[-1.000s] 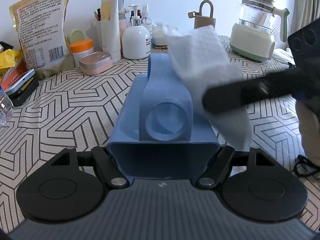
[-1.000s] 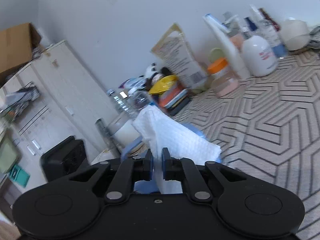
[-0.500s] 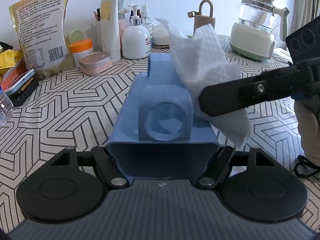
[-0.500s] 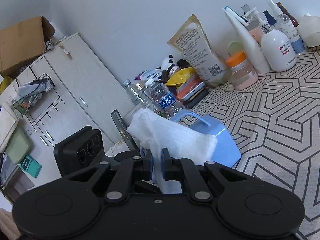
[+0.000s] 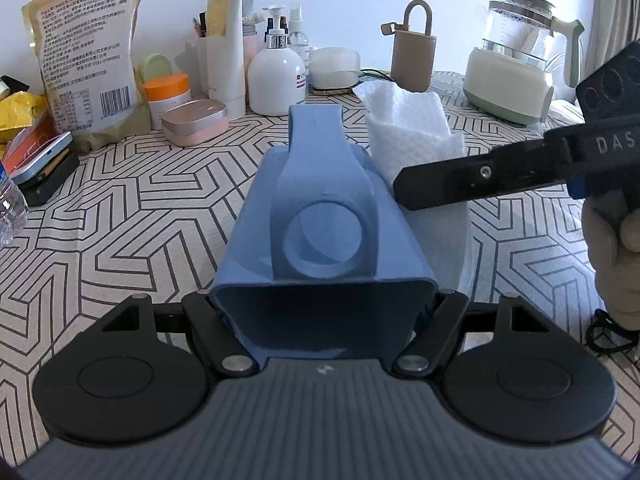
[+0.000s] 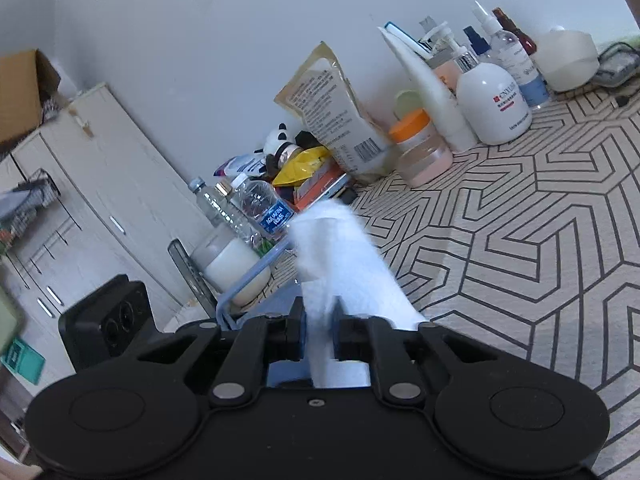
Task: Clean container
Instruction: 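Slide the wipe in the right gripper up the container's side wall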
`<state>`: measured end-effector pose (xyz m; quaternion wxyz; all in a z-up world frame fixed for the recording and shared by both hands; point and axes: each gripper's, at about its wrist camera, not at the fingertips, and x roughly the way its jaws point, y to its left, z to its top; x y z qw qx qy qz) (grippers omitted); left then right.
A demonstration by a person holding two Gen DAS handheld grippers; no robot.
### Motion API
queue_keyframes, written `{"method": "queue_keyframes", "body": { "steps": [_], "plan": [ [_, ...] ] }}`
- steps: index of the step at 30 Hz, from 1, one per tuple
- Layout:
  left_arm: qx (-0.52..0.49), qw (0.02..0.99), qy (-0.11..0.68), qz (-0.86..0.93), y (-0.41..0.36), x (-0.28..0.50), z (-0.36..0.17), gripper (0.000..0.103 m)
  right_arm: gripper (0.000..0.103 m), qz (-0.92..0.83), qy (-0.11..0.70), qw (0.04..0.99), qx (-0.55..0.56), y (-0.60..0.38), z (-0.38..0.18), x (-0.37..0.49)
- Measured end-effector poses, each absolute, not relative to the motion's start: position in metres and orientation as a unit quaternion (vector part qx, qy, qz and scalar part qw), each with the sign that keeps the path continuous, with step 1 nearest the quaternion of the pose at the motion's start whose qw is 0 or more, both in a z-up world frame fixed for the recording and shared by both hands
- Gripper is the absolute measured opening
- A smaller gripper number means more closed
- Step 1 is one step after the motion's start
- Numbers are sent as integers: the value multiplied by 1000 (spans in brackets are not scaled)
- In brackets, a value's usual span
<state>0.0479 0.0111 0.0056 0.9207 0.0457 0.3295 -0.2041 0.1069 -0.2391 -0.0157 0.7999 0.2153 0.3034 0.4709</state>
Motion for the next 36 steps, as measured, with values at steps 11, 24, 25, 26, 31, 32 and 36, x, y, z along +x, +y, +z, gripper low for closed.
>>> {"method": "queue_keyframes", "body": {
  "steps": [11,24,25,26,31,32,36],
  "plan": [
    [42,921,330,-201,12,48,6,74,9,508,287,792,178,-233,-9,94],
    [50,923,326,-200,10,46,6,73,3,524,291,773,207,-238,-12,101],
    [48,922,327,-200,11,47,6,73,3,518,293,776,211,-240,-13,102],
    [46,922,328,-199,11,47,6,73,3,513,294,778,214,-241,-14,103],
    [49,922,328,-198,10,47,6,73,4,486,312,786,220,-241,-20,110],
    [50,922,328,-198,10,47,6,73,4,484,313,786,221,-241,-21,110],
    [47,922,328,-201,10,47,6,73,4,472,318,792,220,-242,-23,112]
  ]
}}
